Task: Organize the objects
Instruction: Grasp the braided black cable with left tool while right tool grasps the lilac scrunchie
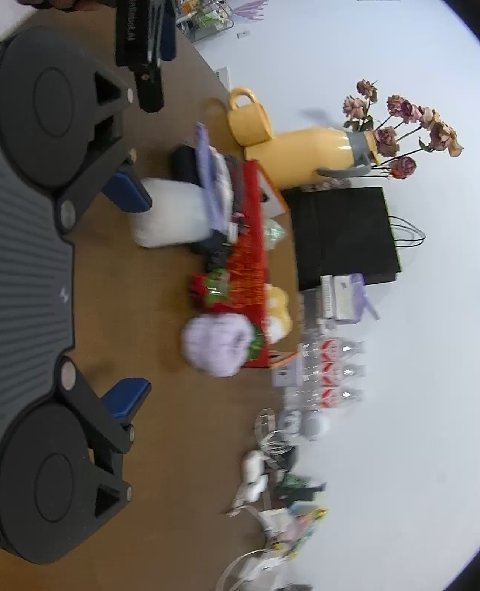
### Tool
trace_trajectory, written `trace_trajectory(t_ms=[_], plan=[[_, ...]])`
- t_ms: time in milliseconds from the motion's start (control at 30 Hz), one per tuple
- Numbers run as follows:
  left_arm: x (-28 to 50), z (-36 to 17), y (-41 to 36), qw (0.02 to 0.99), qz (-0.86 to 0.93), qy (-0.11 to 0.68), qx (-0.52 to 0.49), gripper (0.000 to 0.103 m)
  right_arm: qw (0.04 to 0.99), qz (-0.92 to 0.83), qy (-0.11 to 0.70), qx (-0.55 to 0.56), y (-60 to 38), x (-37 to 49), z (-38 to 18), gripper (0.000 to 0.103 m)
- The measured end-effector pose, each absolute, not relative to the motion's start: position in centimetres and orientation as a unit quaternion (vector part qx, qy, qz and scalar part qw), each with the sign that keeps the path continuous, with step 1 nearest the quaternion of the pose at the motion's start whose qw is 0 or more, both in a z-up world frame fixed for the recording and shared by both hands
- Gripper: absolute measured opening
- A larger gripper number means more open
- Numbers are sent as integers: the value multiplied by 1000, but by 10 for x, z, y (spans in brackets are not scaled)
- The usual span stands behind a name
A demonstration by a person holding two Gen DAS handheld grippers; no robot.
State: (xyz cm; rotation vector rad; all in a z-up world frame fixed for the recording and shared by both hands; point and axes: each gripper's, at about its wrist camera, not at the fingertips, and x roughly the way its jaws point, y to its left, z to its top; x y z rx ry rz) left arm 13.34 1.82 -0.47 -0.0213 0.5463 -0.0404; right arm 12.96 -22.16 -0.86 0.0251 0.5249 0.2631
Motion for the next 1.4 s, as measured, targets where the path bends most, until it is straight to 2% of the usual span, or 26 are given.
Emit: trace_trajectory(t_ms=[100, 233, 433, 467, 500, 533, 567, 600, 667, 700, 867, 1033, 1133, 1267, 1333, 1400], plan=[[177, 3, 24, 967, -28, 252, -10, 103, 963, 126, 240, -11, -215, 163, -2, 91], [251, 3, 45, 963, -21, 264, -50, 103, 966, 109, 230, -37, -215, 216, -4, 91], [331, -23, 71, 922, -93, 351, -134, 103, 955, 107, 274, -31, -226, 289, -29, 91], [337, -27, 70, 918, -92, 363, -132, 103, 949, 116, 291, -25, -227, 300, -36, 86], [341, -31, 70, 915, -88, 370, -132, 103, 945, 125, 303, -16, -227, 307, -42, 74], [344, -33, 68, 914, -89, 373, -132, 103, 942, 128, 311, -6, -226, 311, -47, 70], [347, -35, 68, 913, -90, 375, -130, 101, 941, 133, 313, 3, -226, 315, -49, 62], [348, -35, 67, 914, -96, 372, -126, 93, 941, 137, 310, 8, -226, 317, -50, 49], [344, -32, 61, 921, -94, 364, -101, 90, 942, 134, 307, 9, -226, 315, -49, 33], [339, -30, 57, 927, -83, 356, -81, 89, 943, 133, 306, 3, -226, 312, -46, 31], [290, -1, 48, 950, -49, 305, -46, 88, 957, 125, 262, -17, -230, 273, -22, 30], [191, 35, 37, 970, -60, 234, -33, 89, 959, 152, 240, -7, -235, 197, 4, 31], [143, 22, 18, 966, -66, 248, -16, 89, 944, 193, 268, 4, -228, 154, -4, 32], [103, -9, 3, 959, -56, 277, -4, 89, 935, 198, 294, -37, -207, 110, -25, 32], [87, -23, -4, 958, -49, 280, 30, 90, 935, 187, 294, -59, -200, 93, -32, 35], [74, -35, -12, 957, -55, 274, 76, 91, 939, 176, 289, -67, -197, 79, -35, 47]])
